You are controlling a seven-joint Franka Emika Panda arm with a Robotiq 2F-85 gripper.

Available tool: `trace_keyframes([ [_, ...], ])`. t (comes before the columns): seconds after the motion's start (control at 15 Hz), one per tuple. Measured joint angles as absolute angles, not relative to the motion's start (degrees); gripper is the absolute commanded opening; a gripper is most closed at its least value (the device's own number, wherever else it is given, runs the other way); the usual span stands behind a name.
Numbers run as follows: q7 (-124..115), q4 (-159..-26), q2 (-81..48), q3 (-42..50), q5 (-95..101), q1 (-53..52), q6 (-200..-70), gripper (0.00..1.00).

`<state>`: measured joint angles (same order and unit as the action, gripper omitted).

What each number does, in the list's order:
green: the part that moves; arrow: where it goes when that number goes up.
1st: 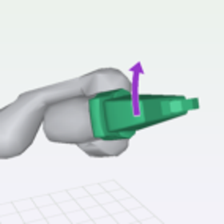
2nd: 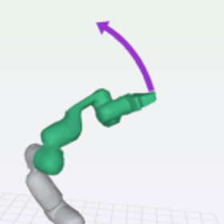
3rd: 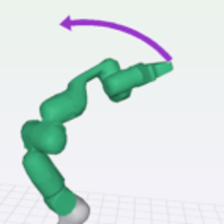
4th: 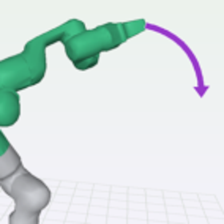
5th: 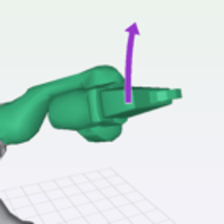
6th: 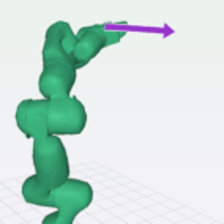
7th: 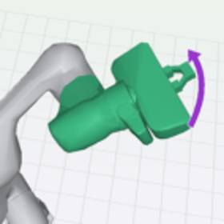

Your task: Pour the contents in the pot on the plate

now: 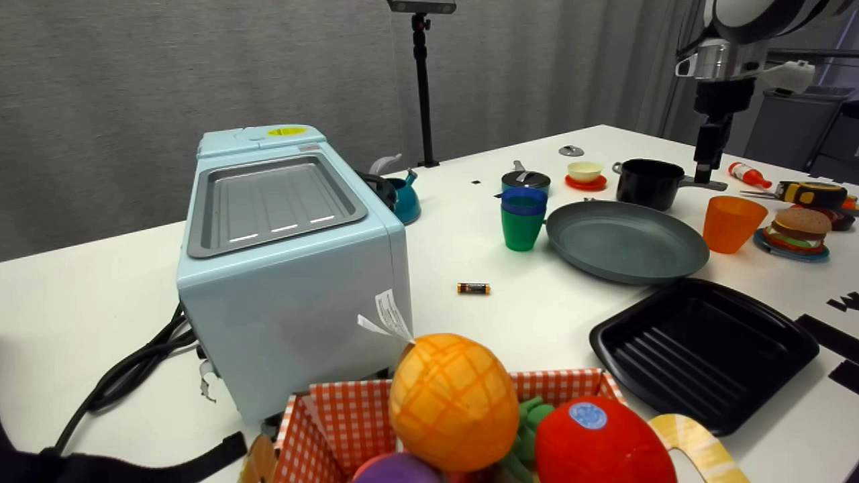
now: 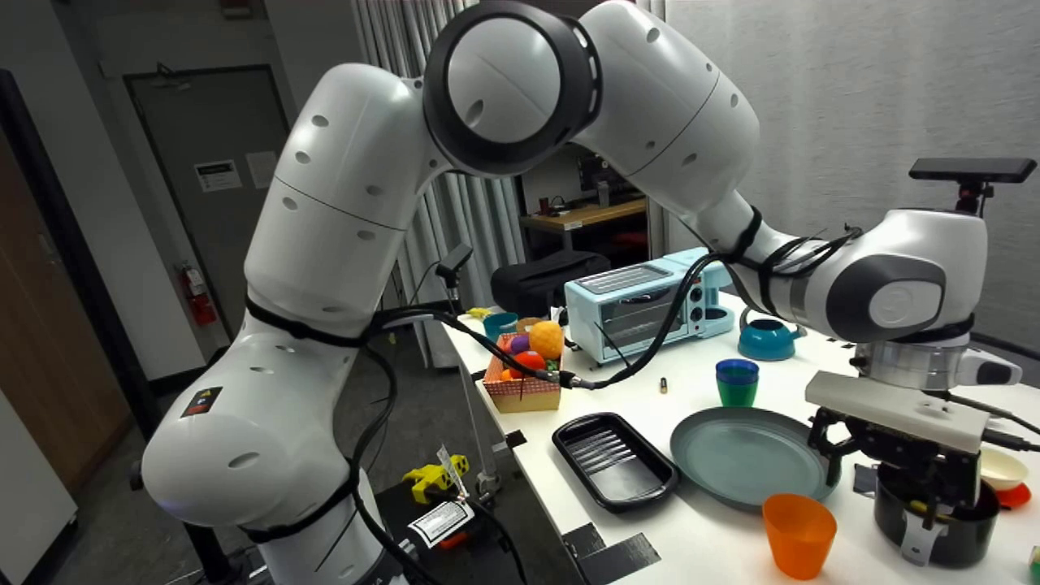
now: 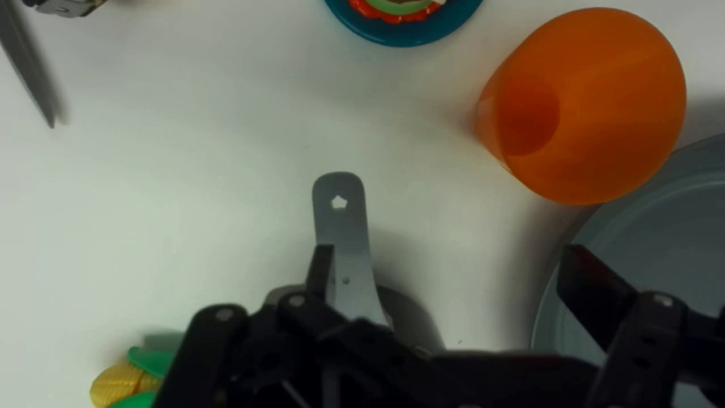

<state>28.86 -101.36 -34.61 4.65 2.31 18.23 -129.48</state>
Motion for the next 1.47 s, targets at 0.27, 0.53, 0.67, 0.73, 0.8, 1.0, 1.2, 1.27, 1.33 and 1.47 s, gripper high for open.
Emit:
trace_keyframes([
  [0.27, 27.42, -99.86, -36.18, 4.83, 2.33, 18.23, -129.48, 1.0],
  [0.53, 26.75, -98.43, -37.17, 5.35, 2.33, 18.41, -129.48, 1.0],
  [0.67, 26.7, -97.74, -37.8, 5.5, 2.33, 18.58, -129.48, 1.0],
  [0.73, 26.7, -97.22, -38.25, 5.53, 2.33, 18.67, -129.48, 1.0],
  [0.8, 26.7, -96.6, -38.78, 5.54, 2.33, 18.77, -129.48, 1.0],
  [1.0, 26.82, -94.23, -40.47, 5.52, 2.39, 18.97, -129.48, 1.0],
  [1.2, 28.17, -91.92, -42.12, 5.13, 2.4, 19.23, -129.47, 1.0],
  [1.27, 28.98, -91.3, -42.65, 4.95, 2.43, 19.26, -129.46, 1.0],
  [1.33, 29.97, -90.87, -43.11, 4.71, 2.44, 19.27, -129.46, 1.0],
  [1.47, 32.12, -90.27, -43.88, 4.11, 2.54, 19.29, -129.46, 1.0],
])
